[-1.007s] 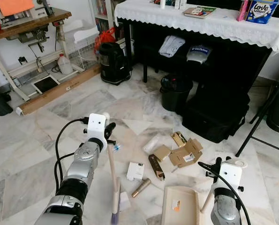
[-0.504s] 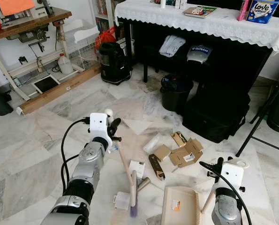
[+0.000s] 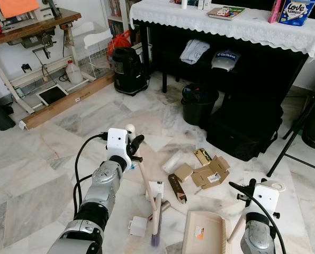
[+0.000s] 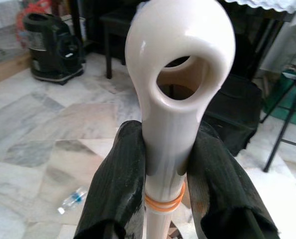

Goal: Sweep floor

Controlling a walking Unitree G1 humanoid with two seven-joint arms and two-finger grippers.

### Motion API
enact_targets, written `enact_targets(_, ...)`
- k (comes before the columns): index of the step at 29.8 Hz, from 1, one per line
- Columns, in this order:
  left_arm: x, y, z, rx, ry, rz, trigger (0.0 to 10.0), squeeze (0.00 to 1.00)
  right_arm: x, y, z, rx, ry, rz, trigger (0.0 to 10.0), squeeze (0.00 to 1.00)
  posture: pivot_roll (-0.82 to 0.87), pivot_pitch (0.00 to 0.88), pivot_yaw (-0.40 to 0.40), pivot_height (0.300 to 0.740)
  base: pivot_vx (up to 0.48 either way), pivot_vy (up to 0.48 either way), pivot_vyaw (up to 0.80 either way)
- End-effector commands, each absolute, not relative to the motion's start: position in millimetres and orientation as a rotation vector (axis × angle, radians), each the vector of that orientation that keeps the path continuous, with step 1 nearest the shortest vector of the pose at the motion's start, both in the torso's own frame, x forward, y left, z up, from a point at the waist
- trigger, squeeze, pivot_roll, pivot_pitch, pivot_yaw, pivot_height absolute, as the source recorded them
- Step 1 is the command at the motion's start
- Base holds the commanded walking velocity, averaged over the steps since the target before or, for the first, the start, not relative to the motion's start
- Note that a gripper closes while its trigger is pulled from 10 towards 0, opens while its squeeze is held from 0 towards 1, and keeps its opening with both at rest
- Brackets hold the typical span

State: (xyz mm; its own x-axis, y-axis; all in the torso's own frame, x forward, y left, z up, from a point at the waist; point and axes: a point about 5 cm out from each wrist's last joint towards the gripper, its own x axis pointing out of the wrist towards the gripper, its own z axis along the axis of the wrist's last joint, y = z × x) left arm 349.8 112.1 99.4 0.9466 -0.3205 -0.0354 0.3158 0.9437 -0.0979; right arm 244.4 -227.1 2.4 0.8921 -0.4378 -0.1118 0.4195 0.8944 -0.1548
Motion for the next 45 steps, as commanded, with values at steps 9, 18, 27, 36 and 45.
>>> enact_targets(9,353,109,98,-0.219,0.108,-0.355,10.0,0.00,243,-225,-1,-0.121,0.166,-0.442,10.0,0.00,-0.10,0.000,0.071,0.740,0.000,0.000,0.00)
enact_targets(18,355,115,102,-0.220,0.078,-0.307,10.0,0.00,244,-225,-1,-0.122,0.166,-0.437,10.0,0.00,-0.10,0.000,0.069,0.740,0.000,0.000,0.00)
enact_targets(27,360,133,118,-0.218,-0.006,-0.218,10.0,0.00,244,-224,-2,-0.121,0.171,-0.428,10.0,0.00,-0.10,0.000,0.068,0.740,0.000,0.000,0.00)
enact_targets(36,358,135,113,-0.200,0.008,-0.213,10.0,0.00,244,-222,-2,-0.117,0.172,-0.419,10.0,0.00,-0.09,0.000,0.067,0.740,0.000,0.000,0.00)
enact_targets(45,355,125,106,-0.100,0.037,-0.311,10.0,0.00,245,-223,-1,-0.119,0.170,-0.418,10.0,0.00,-0.10,0.000,0.066,0.740,0.000,0.000,0.00)
